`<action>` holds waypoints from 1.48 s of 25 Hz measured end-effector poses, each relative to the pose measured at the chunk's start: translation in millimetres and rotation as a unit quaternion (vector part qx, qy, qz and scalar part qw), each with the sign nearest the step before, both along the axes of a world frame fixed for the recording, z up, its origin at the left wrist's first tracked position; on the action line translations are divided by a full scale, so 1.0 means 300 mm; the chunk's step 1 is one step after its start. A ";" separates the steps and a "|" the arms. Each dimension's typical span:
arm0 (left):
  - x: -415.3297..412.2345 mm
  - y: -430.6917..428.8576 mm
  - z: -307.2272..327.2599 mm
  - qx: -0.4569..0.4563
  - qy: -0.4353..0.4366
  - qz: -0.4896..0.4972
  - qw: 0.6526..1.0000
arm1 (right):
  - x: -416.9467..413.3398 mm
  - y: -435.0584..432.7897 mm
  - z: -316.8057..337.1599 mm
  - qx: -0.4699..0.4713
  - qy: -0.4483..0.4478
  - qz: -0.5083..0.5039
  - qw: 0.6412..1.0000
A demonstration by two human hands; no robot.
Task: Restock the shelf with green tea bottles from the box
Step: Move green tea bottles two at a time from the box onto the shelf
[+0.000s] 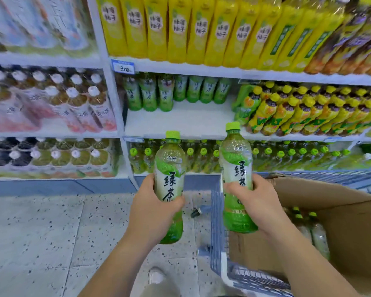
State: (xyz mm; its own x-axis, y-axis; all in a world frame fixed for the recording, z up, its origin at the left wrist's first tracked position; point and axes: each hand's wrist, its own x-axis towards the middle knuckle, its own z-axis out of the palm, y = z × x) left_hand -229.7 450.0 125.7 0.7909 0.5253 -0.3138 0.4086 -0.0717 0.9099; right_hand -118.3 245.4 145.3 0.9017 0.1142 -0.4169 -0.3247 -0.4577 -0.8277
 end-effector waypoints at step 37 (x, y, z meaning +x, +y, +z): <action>0.967 0.427 -0.531 0.157 -0.056 -0.020 0.986 | 0.797 0.459 -0.540 0.025 -0.061 0.055 0.996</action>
